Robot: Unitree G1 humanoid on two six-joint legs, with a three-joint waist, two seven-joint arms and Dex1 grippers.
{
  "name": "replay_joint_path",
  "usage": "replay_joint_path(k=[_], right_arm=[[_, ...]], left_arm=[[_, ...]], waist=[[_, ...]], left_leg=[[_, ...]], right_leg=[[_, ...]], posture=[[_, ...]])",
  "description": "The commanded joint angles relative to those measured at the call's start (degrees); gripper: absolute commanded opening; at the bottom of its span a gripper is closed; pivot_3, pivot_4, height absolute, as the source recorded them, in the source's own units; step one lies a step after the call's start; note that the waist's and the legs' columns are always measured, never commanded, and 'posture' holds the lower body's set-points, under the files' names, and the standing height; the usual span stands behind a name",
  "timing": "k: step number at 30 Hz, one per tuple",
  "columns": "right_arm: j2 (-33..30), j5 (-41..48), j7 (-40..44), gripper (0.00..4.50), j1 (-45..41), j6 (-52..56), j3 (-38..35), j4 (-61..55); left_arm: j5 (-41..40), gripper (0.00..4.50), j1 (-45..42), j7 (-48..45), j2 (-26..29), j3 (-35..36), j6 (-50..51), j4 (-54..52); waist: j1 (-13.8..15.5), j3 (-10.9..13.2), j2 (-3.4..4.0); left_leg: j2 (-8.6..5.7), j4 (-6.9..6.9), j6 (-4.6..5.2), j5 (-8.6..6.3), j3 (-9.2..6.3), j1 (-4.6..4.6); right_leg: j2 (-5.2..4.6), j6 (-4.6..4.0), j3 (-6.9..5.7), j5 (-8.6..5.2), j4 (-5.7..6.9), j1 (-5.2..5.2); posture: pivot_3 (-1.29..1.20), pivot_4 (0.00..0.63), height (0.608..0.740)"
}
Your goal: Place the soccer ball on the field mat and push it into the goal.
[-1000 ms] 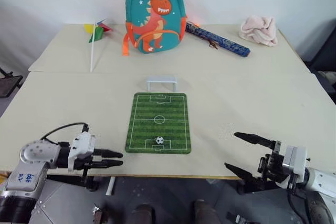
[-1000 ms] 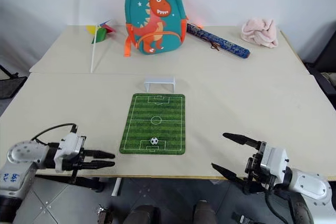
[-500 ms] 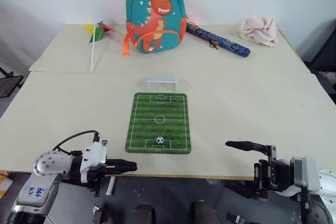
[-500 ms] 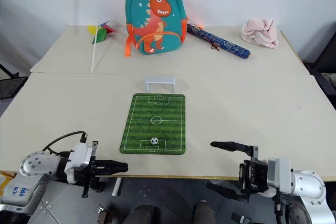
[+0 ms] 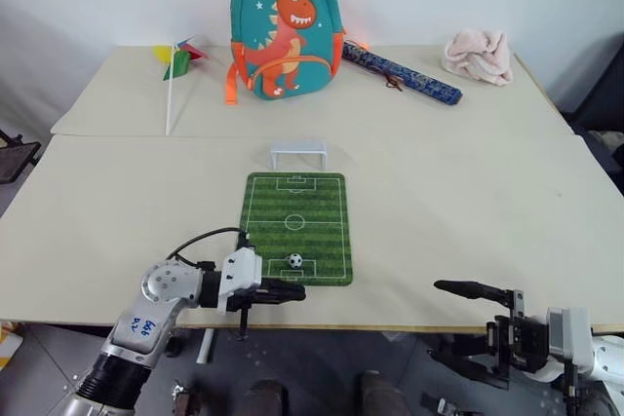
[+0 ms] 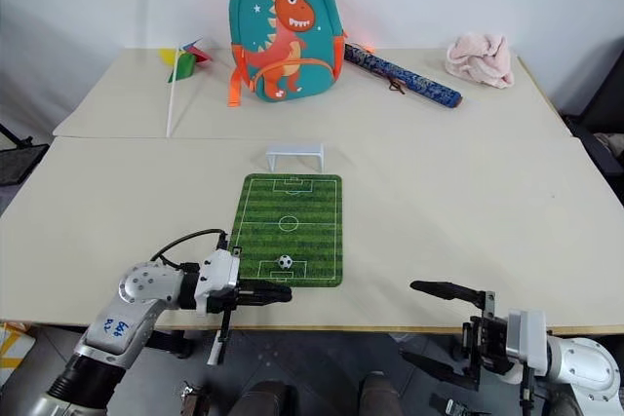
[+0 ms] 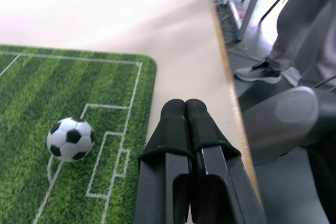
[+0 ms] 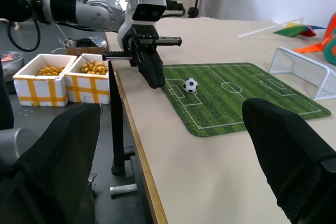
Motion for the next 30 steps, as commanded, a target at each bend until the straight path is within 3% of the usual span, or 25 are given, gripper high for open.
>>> replay_joint_path(k=[1, 10, 14, 16, 21, 26, 30], right_arm=[[0.8, -0.2, -2.5, 4.50, 0.7, 0.0, -1.2, -2.0], [2.6, -2.5, -8.7, 4.50, 0.3, 0.9, 0.1, -4.5], [7.1, -6.5, -18.4, 4.50, -3.4, -0.3, -1.5, -2.8], [9.4, -9.0, -23.2, 4.50, -4.7, -0.7, -2.3, -1.8], [11.7, -12.1, -29.8, 4.50, -6.4, -0.1, -1.1, -2.7], [14.0, -14.0, -36.0, 4.50, -9.0, 0.3, -0.5, -2.6], [13.7, -14.0, -35.6, 4.50, -9.0, 0.0, 0.1, -2.3]], left_arm=[[0.7, 0.03, -1.7, 2.4, -1.3, -0.2, 0.8, 1.6], [4.5, 0.03, -10.0, 11.0, -6.3, 0.8, 1.9, 12.2], [3.7, 0.03, -16.1, 20.2, -10.2, 7.0, -2.0, 20.0], [1.7, 0.03, -17.0, 17.7, -10.6, 8.1, -4.3, 21.2], [-7.9, 0.03, -10.7, 2.2, -4.4, 9.4, 0.4, 11.7], [-9.7, 0.03, -3.0, -0.1, 4.2, 16.1, 0.7, 9.0], [-11.7, 0.03, 4.1, -0.6, 8.6, 21.6, 1.6, 5.4]], waist=[[0.1, 0.0, 0.00], [0.4, 0.0, 0.00], [0.4, 0.0, -0.03], [0.4, 0.0, -0.03], [-0.4, 0.0, 0.02], [-0.4, 0.0, 0.03], [-0.3, 0.0, 0.03]], left_leg=[[-0.01, 0.01, 0.00, 0.00, 0.00, 0.00], [-0.05, 0.04, 0.00, 0.00, -0.02, -0.01], [-0.04, 0.09, -0.06, 0.04, -0.02, -0.03], [-0.04, 0.09, -0.08, 0.05, 0.00, -0.02], [-0.02, -0.11, -0.08, 0.05, 0.00, -0.07], [-0.01, -0.07, -0.11, 0.06, -0.01, -0.04], [0.00, -0.06, -0.10, 0.06, -0.05, -0.03]], right_leg=[[-0.01, 0.00, 0.00, 0.00, 0.00, 0.00], [-0.01, 0.02, -0.02, 0.01, 0.00, 0.00], [0.02, 0.04, -0.02, 0.02, 0.05, -0.04], [0.01, 0.05, -0.01, 0.03, 0.09, -0.06], [0.01, 0.05, -0.01, 0.02, 0.19, -0.15], [0.00, 0.02, 0.00, 0.01, 0.04, -0.15], [-0.01, 0.00, 0.02, 0.00, 0.06, -0.12]], posture=[[0.00, 0.150, 0.740], [0.00, 0.150, 0.740], [0.00, 0.150, 0.740], [0.00, 0.150, 0.740], [0.00, 0.150, 0.740], [0.00, 0.150, 0.740], [0.00, 0.150, 0.740]])
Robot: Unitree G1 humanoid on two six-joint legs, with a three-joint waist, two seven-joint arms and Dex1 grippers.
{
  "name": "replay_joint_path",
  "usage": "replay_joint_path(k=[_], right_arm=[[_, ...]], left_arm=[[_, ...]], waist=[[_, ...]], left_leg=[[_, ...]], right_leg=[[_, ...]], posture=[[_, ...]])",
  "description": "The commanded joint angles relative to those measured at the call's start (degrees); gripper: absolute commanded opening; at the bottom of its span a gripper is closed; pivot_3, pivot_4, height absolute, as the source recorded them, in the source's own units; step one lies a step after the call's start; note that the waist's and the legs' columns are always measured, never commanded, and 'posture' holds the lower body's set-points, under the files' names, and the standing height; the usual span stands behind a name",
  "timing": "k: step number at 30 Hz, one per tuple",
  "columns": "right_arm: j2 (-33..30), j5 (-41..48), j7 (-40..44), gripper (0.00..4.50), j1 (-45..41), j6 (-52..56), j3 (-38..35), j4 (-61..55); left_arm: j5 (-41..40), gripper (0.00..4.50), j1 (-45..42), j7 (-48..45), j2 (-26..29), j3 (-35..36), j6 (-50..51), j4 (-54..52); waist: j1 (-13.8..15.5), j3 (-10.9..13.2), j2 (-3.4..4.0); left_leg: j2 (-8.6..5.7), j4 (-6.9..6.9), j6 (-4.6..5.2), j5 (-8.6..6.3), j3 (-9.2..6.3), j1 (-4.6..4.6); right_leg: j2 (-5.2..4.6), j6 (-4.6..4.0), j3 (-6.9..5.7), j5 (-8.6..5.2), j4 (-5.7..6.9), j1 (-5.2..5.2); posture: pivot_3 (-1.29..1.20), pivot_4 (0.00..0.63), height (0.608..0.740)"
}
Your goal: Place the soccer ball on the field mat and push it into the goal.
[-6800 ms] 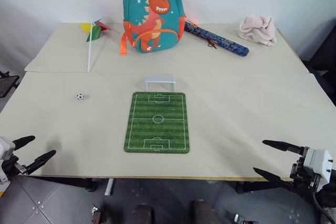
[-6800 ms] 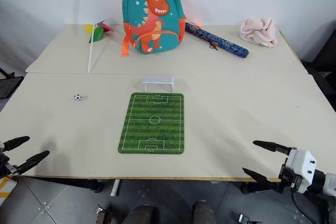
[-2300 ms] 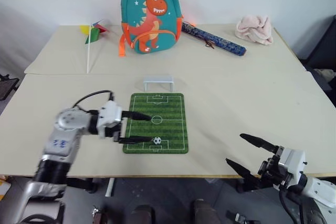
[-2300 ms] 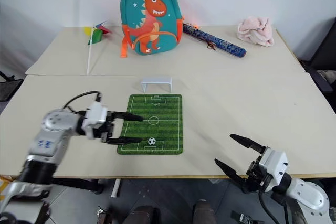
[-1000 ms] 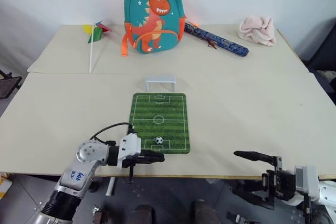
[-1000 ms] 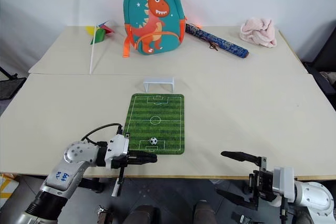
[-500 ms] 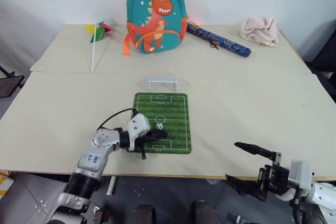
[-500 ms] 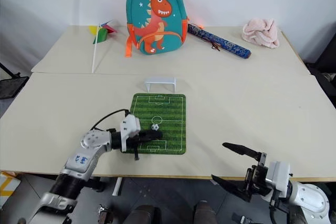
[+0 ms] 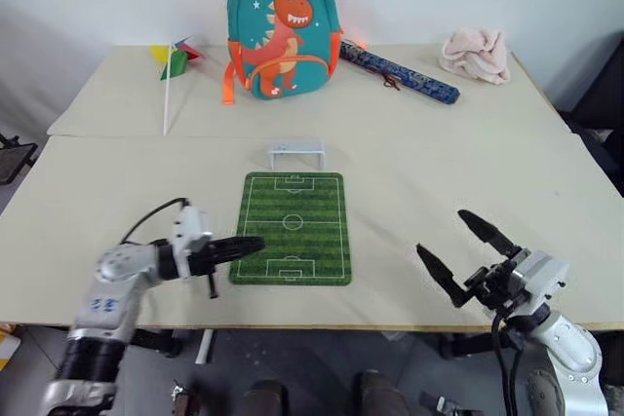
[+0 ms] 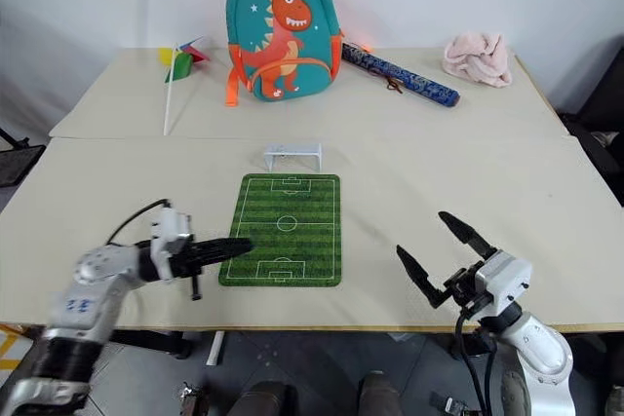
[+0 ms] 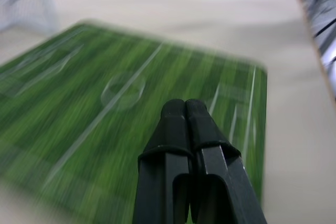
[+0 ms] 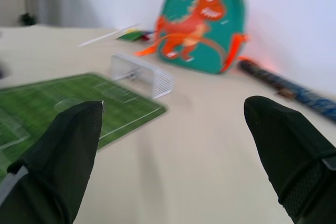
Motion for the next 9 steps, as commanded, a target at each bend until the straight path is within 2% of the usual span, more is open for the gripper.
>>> replay_joint_path(k=[1, 4, 9], right_arm=[[-0.9, 1.0, 1.1, 4.50, 0.6, -0.9, 0.4, -1.0], [-4.2, 2.6, 6.6, 4.50, 1.6, -0.7, 1.2, -1.2], [-10.1, 6.0, 13.0, 4.50, 0.9, 0.2, -0.8, 1.7]], left_arm=[[-1.5, 0.03, 4.2, 0.6, 2.0, 5.3, -0.9, -4.1], [-1.5, 0.03, 7.4, 2.6, 3.4, 10.0, -1.6, -5.0], [-0.5, 0.03, 8.2, 3.3, 5.3, 14.8, -5.0, 0.6]], waist=[[0.3, 0.0, 0.01], [0.3, 0.0, 0.00], [0.1, 0.0, 0.01]], left_leg=[[0.02, -0.03, 0.00, 0.00, -0.01, 0.00], [0.04, -0.03, 0.02, -0.01, -0.10, -0.02], [-0.01, -0.03, 0.04, -0.02, -0.09, 0.02]], right_leg=[[-0.01, 0.00, 0.00, 0.00, -0.01, 0.00], [-0.04, -0.01, -0.02, -0.01, -0.04, 0.04], [0.01, -0.01, -0.05, -0.01, -0.08, 0.10]], posture=[[0.00, 0.150, 0.740], [0.00, 0.150, 0.740], [0.00, 0.150, 0.740]])
